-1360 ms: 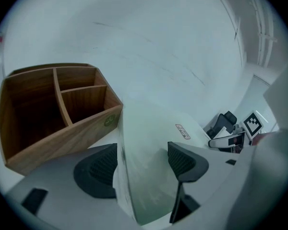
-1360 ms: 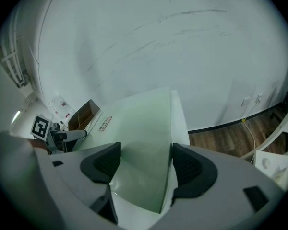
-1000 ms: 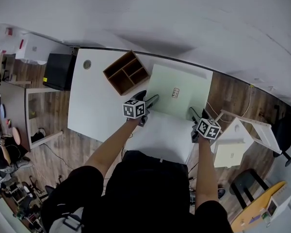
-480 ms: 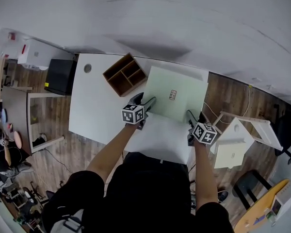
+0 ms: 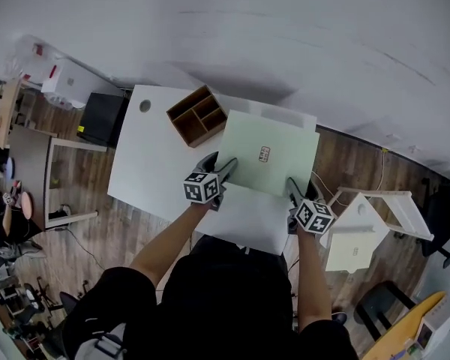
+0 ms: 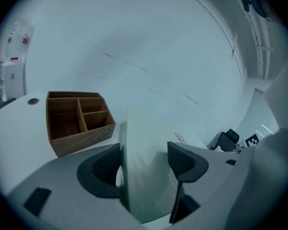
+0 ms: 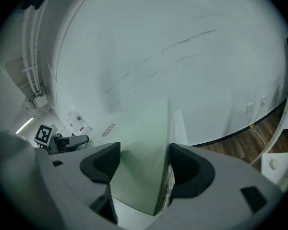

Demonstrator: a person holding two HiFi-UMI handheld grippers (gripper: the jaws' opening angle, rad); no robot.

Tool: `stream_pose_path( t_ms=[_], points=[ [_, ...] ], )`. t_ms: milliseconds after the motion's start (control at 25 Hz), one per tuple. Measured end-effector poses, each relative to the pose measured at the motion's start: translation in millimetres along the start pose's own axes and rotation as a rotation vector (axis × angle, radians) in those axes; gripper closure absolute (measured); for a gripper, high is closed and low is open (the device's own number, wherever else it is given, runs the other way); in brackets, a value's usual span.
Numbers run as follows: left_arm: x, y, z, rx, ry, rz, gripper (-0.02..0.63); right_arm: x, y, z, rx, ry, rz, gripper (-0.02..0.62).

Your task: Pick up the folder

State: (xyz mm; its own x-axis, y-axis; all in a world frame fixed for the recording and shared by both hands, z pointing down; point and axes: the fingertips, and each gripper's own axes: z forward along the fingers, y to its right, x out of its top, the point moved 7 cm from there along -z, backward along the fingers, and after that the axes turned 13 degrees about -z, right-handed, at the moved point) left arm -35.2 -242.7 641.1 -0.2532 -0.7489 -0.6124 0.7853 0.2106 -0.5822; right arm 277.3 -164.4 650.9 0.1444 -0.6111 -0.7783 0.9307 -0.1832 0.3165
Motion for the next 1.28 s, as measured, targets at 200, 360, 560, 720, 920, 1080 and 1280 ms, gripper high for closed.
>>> stream_pose_path(
  t_ms=[200, 360, 560, 720, 920, 1080, 1280],
  points=[
    [-15, 27, -47, 0.043, 0.09, 0.022, 0.288, 2, -12, -34, 0.059, 0.057, -0.072, 0.266],
    [-25, 38, -79, 0.075, 0.156, -0.001, 0.29, 10, -24, -51, 0.101, 0.095, -0.128, 0.266],
    [-32, 46, -105, 0.068, 0.202, -0.027, 0.29, 19, -41, -75, 0.099, 0.15, -0.179, 0.267],
    [-23, 55, -121, 0.029, 0.24, 0.006, 0.29, 26, -54, -93, 0.075, 0.202, -0.194, 0.267],
    [-15, 52, -159, -0.044, 0.295, 0.056, 0.29, 25, -93, -120, 0.038, 0.257, -0.212, 0.267],
    [-17, 41, -201, -0.062, 0.316, 0.059, 0.29, 17, -135, -141, 0.016, 0.286, -0.224, 0.266],
    [-27, 32, -256, -0.044, 0.362, 0.115, 0.29, -4, -183, -167, 0.002, 0.315, -0.209, 0.267]
  ],
)
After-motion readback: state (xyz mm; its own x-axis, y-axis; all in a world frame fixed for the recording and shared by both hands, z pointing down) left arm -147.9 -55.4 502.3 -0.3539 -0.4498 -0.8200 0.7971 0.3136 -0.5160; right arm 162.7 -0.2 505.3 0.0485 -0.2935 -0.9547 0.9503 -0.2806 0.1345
